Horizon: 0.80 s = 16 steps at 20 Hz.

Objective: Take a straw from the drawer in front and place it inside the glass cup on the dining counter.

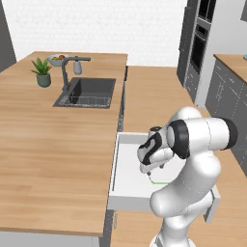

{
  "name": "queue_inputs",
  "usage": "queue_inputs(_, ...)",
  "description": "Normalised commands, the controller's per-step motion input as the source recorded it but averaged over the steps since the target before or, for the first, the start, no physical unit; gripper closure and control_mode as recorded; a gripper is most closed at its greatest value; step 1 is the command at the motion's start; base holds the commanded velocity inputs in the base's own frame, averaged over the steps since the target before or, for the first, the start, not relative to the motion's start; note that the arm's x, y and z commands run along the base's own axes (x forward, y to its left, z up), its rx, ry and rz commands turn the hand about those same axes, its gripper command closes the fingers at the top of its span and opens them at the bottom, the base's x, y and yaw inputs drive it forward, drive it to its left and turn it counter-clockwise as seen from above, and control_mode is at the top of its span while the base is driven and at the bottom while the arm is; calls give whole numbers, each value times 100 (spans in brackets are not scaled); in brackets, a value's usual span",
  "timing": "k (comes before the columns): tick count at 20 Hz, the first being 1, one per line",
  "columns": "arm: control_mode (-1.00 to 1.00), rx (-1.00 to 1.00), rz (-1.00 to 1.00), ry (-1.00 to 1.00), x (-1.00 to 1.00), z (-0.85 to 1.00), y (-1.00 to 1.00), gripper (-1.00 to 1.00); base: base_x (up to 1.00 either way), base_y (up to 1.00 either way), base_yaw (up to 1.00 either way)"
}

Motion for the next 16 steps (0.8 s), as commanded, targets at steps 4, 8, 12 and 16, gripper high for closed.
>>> queue_inputs(4,-100,0,9,-7,0,-39,2,-100,0,0,0)
queue_inputs(8,-100,0,7,-7,0,-39,0,-100,0,0,0)
queue_inputs(12,-100,0,4,-4,0,-34,0,-100,0,0,0)
queue_inputs(16,-100,0,1,-4,0,-28,0,-100,0,0,0)
